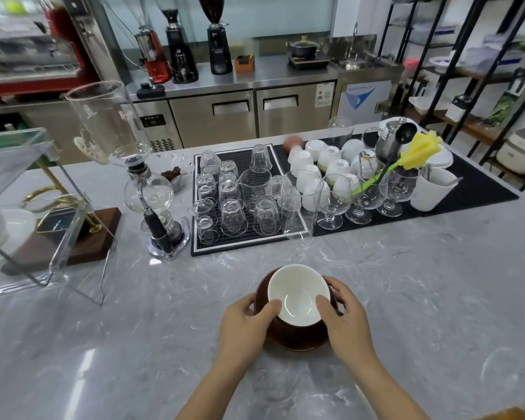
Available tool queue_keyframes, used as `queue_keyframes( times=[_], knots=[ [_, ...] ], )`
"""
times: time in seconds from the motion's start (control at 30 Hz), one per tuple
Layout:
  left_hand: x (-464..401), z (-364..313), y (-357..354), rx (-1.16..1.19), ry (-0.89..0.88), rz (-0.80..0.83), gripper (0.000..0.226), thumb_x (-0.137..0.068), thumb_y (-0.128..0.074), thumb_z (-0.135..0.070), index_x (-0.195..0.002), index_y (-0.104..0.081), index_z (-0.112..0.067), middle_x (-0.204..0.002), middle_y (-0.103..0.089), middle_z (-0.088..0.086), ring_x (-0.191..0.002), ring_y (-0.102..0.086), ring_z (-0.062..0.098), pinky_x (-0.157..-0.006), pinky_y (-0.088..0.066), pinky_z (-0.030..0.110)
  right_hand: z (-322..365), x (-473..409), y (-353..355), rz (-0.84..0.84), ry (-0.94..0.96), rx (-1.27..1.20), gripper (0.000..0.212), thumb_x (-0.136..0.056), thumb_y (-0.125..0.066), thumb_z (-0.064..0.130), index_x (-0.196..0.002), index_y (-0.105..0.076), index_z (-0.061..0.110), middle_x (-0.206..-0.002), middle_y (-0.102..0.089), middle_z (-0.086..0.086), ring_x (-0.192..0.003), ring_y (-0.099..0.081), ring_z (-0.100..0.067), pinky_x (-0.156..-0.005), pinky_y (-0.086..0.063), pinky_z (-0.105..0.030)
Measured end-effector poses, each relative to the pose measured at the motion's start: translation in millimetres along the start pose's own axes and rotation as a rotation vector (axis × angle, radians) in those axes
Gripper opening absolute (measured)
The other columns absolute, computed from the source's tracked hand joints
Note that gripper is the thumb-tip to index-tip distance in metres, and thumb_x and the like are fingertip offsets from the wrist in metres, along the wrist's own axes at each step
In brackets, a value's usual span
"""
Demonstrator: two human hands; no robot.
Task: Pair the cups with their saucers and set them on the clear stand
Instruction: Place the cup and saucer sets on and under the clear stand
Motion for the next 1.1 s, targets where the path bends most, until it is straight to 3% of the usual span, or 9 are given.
queue_keyframes(
  times=[0.17, 0.47, 0.7, 0.8, 0.97, 1.1],
  knots=[
    [2.6, -3.5, 30.5, 0.077, -0.010, -0.074, 0.020, -0.068, -0.070, -0.043, -0.084, -0.079, -0.036, -0.051, -0.056, -0.007, -0.052, -0.054, 0.008, -0.057, -0.049, 0.026, 25.2, 4.0, -25.5, 0.054, 0.048, -0.022, 0.036, -0.091, -0.063, 0.009, -0.111, -0.063, 0.038, -0.105, -0.068, 0.026, -0.098, -0.058, 0.014, -0.079, -0.046, -0.015],
    [10.9, -28.0, 109.9, 0.142, -0.109, -0.228, 0.024, -0.062, -0.070, -0.050, -0.084, -0.077, -0.047, -0.052, -0.048, -0.005, -0.055, -0.049, 0.013, -0.058, -0.045, 0.031, 86.0, 8.2, -87.2, 0.167, 0.204, -0.048, 0.036, -0.091, -0.063, 0.008, -0.114, -0.066, 0.035, -0.106, -0.069, 0.027, -0.100, -0.062, 0.007, -0.076, -0.051, -0.013],
    [29.2, -51.0, 184.9, 0.198, -0.188, -0.309, 0.017, -0.080, -0.078, -0.032, -0.097, -0.079, -0.033, -0.052, -0.062, -0.013, -0.054, -0.060, 0.006, -0.055, -0.046, 0.019, 136.2, 24.5, -152.2, 0.289, 0.297, -0.075, 0.034, -0.094, -0.062, 0.016, -0.116, -0.062, 0.042, -0.106, -0.066, 0.031, -0.101, -0.060, 0.006, -0.081, -0.052, -0.025],
    [37.2, -58.4, 215.0, 0.226, -0.202, -0.333, 0.024, -0.070, -0.074, -0.041, -0.094, -0.079, -0.039, -0.069, -0.076, -0.003, -0.069, -0.071, 0.018, -0.069, -0.056, 0.035, 157.3, 33.6, -177.0, 0.326, 0.336, -0.089, 0.034, -0.094, -0.063, 0.017, -0.116, -0.062, 0.043, -0.106, -0.066, 0.029, -0.099, -0.060, 0.006, -0.080, -0.051, -0.025],
    [50.9, -72.2, 253.5, 0.251, -0.260, -0.385, 0.033, -0.066, -0.075, -0.045, -0.098, -0.078, -0.038, -0.077, -0.078, 0.005, -0.072, -0.070, 0.016, -0.078, -0.057, 0.053, 190.4, 50.6, -202.3, 0.356, 0.411, -0.138, 0.029, -0.092, -0.064, 0.027, -0.116, -0.063, 0.043, -0.111, -0.069, 0.016, -0.099, -0.064, -0.001, -0.076, -0.049, -0.021],
    [68.1, -93.9, 277.4, 0.245, -0.345, -0.427, 0.026, -0.068, -0.076, -0.039, -0.091, -0.076, -0.052, -0.082, -0.080, -0.005, -0.081, -0.076, 0.015, -0.080, -0.062, 0.045, 216.5, 64.2, -213.5, 0.385, 0.461, -0.177, 0.032, -0.093, -0.064, 0.018, -0.118, -0.063, 0.038, -0.107, -0.070, 0.020, -0.100, -0.064, 0.001, -0.074, -0.050, -0.012]
  ],
)
Point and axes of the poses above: each hand's wrist, its own x-axis away from the middle knuckle, its own y-axis out of the back of the hand, z = x × y, the point moved 9 cm from there along -x, towards the middle knuckle
